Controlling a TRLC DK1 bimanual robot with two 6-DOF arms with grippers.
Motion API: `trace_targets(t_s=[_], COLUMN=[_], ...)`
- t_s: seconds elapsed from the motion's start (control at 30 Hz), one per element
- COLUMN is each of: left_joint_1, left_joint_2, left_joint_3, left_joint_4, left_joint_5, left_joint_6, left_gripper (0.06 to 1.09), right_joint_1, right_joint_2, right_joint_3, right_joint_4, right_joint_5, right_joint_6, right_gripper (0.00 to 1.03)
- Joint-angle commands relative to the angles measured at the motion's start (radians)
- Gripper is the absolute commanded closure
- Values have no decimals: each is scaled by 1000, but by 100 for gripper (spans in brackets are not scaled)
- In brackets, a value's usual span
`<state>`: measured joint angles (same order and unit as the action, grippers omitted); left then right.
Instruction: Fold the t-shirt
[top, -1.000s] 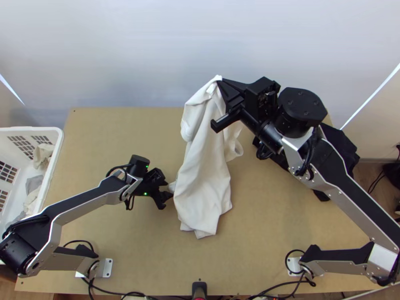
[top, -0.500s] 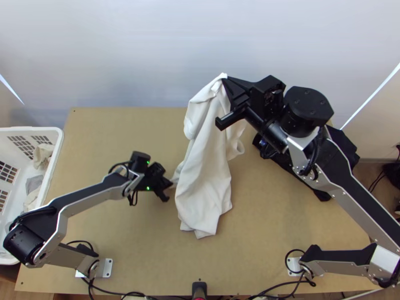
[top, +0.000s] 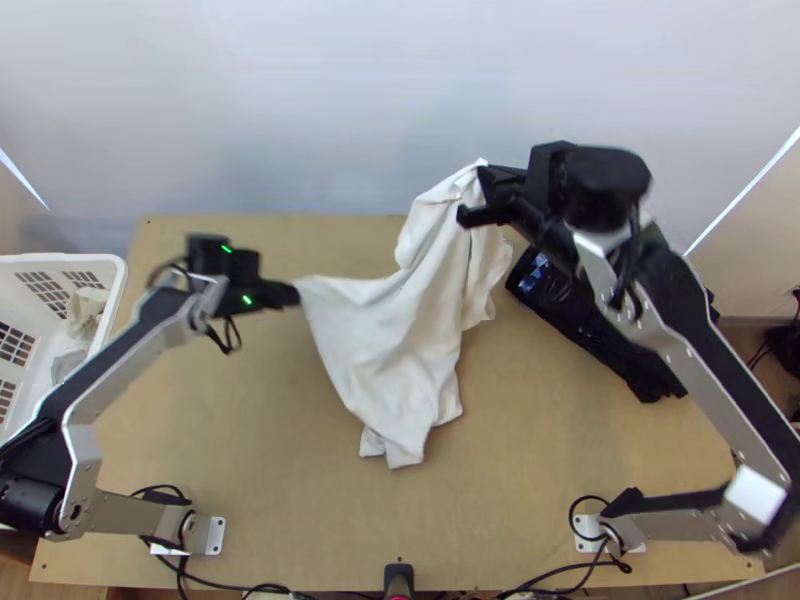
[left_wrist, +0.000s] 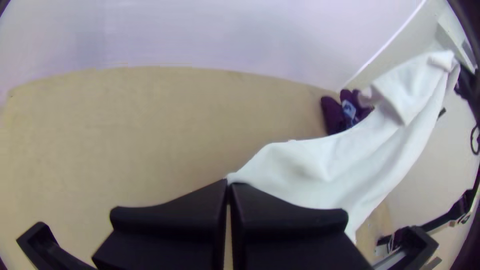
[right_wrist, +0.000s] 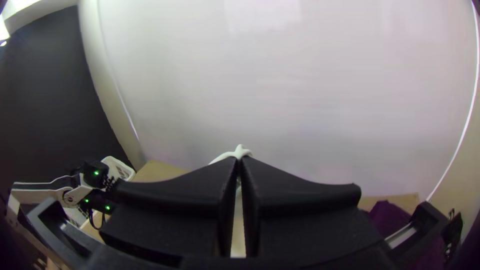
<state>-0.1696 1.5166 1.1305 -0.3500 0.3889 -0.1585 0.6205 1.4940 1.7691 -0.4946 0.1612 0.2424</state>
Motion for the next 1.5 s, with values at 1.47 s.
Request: trace_targets(t_s=[1.47], left_joint_1=[116], left_joint_2=[206], left_joint_3=[1129], left_joint_4=[-434], left_joint_5=[-556], left_joint_6=[-145], left_gripper=[105], right_joint_1=[-338], right_joint_2=[17], right_joint_3=[150], right_joint_4=[11], right_joint_5=[-132], right_joint_6=[-259], right_gripper=[100])
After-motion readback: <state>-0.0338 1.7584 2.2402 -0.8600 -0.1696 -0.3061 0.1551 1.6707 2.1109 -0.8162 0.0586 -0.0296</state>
